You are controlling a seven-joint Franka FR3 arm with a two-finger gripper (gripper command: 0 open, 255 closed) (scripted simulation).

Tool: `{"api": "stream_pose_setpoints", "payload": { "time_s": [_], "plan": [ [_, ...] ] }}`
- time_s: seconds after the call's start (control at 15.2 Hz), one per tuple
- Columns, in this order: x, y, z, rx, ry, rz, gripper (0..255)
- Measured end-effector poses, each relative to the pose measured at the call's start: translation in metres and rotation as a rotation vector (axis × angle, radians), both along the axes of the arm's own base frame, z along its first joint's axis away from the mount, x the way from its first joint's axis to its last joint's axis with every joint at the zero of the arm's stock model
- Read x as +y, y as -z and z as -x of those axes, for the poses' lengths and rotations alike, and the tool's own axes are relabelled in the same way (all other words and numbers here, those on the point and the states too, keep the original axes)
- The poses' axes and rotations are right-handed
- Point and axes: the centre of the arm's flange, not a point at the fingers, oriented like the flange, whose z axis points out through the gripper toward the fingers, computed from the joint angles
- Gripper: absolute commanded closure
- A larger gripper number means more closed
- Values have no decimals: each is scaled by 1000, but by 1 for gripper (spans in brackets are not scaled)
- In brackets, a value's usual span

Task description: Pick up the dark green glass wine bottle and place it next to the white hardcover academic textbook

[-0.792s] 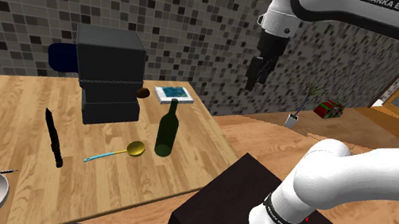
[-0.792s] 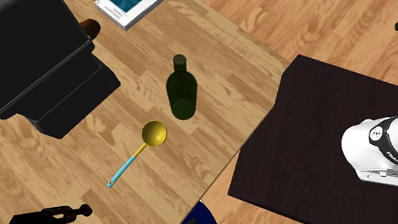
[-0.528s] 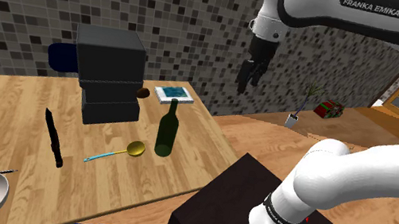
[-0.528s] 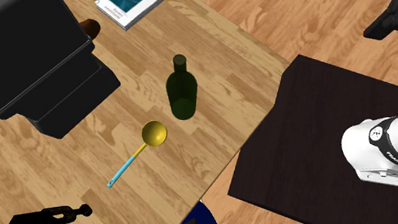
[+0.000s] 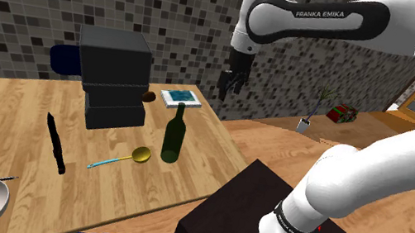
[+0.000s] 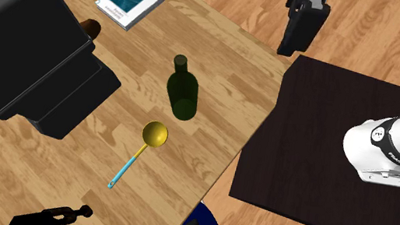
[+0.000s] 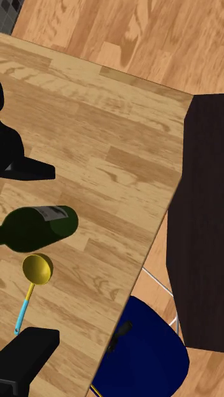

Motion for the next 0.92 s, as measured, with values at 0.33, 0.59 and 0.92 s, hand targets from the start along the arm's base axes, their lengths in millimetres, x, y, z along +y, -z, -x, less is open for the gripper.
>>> {"api": "stream_pose_setpoints", "payload": {
  "time_s": [0.33,0.59,0.92],
  "plan": [
    [6,33,-52,-7,3,-13,0],
    [12,67,-92,-11,5,-23,0],
    [18,108,-145,-16,7,-35,0]
  ]
}}
